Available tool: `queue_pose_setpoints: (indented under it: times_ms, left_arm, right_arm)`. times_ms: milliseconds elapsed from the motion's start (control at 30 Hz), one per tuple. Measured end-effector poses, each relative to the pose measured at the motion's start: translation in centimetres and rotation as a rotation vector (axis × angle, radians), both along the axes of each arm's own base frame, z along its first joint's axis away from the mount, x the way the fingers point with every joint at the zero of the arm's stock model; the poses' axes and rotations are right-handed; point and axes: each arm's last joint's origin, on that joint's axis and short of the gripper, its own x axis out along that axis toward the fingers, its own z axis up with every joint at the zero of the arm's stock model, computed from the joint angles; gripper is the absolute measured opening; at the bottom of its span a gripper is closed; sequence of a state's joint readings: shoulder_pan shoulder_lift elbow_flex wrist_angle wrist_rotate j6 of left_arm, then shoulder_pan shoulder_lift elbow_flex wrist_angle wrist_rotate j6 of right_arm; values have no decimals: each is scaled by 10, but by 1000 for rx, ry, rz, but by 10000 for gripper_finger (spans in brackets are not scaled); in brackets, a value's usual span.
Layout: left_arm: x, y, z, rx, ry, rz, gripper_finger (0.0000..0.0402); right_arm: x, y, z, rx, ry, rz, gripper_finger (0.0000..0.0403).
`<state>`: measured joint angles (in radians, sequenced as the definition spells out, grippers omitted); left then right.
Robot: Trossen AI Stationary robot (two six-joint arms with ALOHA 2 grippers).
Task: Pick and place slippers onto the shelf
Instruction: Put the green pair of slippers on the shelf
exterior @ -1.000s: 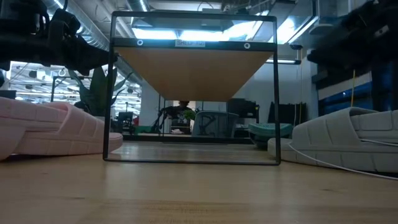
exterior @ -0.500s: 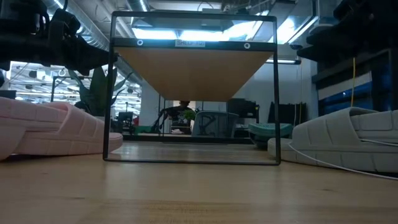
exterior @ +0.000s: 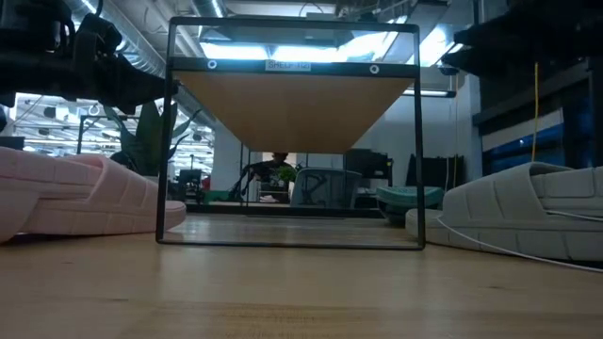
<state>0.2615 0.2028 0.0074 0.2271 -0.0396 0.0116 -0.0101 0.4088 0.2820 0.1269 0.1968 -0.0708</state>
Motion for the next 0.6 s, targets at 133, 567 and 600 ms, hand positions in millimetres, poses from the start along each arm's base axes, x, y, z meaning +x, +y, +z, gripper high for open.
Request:
queue_pose_setpoints:
  times_ms: [133, 567, 600]
  left_arm:
    - [0, 0, -2, -5, 17, 0, 25]
    - [0, 0, -3, -7, 27, 0, 25]
    - [0, 0, -3, -7, 28, 0, 25]
  right_arm:
    - [1, 0, 18, -13, 15, -14, 334]
    - [34, -4, 51, 29, 349, -157, 308]
    - [37, -5, 52, 42, 381, -184, 306]
